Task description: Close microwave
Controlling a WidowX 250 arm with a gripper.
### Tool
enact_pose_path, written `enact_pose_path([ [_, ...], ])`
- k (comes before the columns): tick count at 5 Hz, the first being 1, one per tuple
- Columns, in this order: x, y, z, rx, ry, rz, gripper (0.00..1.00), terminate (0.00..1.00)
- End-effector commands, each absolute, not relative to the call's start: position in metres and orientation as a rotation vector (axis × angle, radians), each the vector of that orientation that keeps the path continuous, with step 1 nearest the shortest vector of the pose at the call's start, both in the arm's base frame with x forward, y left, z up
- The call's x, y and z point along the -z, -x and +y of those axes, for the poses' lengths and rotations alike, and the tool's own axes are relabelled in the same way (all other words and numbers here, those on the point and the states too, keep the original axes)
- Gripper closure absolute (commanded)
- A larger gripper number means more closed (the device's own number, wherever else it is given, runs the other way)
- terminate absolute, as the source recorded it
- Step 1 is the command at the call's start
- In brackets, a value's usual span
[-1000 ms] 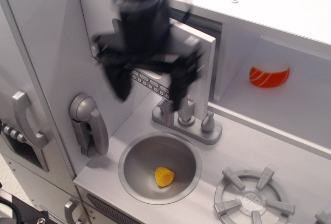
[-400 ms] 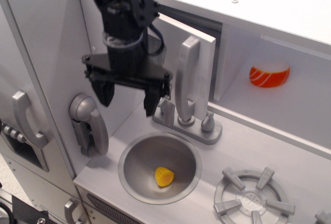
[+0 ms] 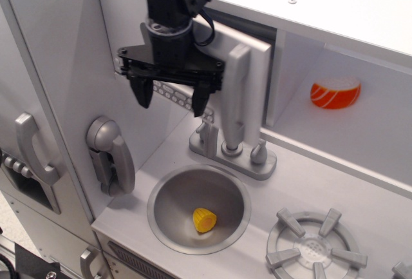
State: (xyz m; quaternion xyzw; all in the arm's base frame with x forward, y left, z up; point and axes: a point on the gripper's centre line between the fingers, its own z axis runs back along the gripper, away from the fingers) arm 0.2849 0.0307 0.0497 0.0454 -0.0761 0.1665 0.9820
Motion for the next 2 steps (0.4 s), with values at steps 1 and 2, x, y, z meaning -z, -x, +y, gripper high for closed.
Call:
enact_pose_path([
  [1, -0.0707, -0.3034, 0.0308, -0.343, -0.083, -0.229, 0.00, 0.00],
  [2, -0.0776, -0.3053, 0.0290, -0.331, -0.060, -0.320, 0.00, 0.00],
])
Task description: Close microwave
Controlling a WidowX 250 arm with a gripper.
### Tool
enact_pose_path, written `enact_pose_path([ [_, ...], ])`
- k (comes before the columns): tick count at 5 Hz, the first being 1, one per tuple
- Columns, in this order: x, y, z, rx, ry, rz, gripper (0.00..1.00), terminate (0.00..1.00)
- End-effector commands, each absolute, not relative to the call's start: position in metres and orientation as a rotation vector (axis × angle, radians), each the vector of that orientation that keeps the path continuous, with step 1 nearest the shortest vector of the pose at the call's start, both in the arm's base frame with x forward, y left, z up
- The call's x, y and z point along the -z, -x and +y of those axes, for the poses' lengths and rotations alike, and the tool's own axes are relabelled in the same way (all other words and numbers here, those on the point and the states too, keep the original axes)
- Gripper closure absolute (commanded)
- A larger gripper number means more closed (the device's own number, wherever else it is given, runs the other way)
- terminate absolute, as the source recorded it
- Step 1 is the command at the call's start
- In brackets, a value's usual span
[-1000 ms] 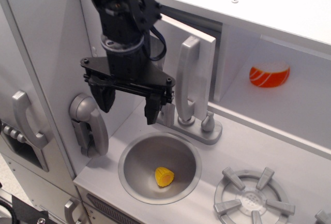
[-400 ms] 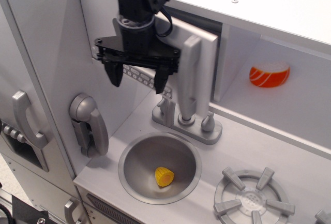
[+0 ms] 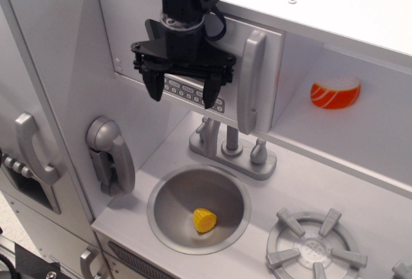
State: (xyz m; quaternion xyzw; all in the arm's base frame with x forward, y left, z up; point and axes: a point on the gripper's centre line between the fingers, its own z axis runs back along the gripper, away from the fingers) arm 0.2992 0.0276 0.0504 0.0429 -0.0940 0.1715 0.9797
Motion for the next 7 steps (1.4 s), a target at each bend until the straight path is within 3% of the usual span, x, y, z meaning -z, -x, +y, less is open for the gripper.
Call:
enact_pose_path([
  [1, -0.080, -0.308, 0.030, -0.317, -0.041, -0.400, 0.00, 0.00],
  [2, -0.073, -0.301, 0.037, -0.300, -0.055, -0.435, 0.00, 0.00],
  [3, -0.062, -0.278, 0.049, -0.218, -0.072, -0.491, 0.00, 0.00],
  [4, -0.050, -0.250, 0.065, -0.144, -0.135, -0.322, 0.00, 0.00],
  [5, -0.049, -0.224, 0.069, -0.114, -0.139, -0.154, 0.00, 0.00],
  [6, -0.049, -0.224, 0.069, -0.114, -0.139, -0.154, 0.00, 0.00],
  [7, -0.049, -0.224, 0.069, -0.114, -0.139, -0.154, 0.00, 1.00],
])
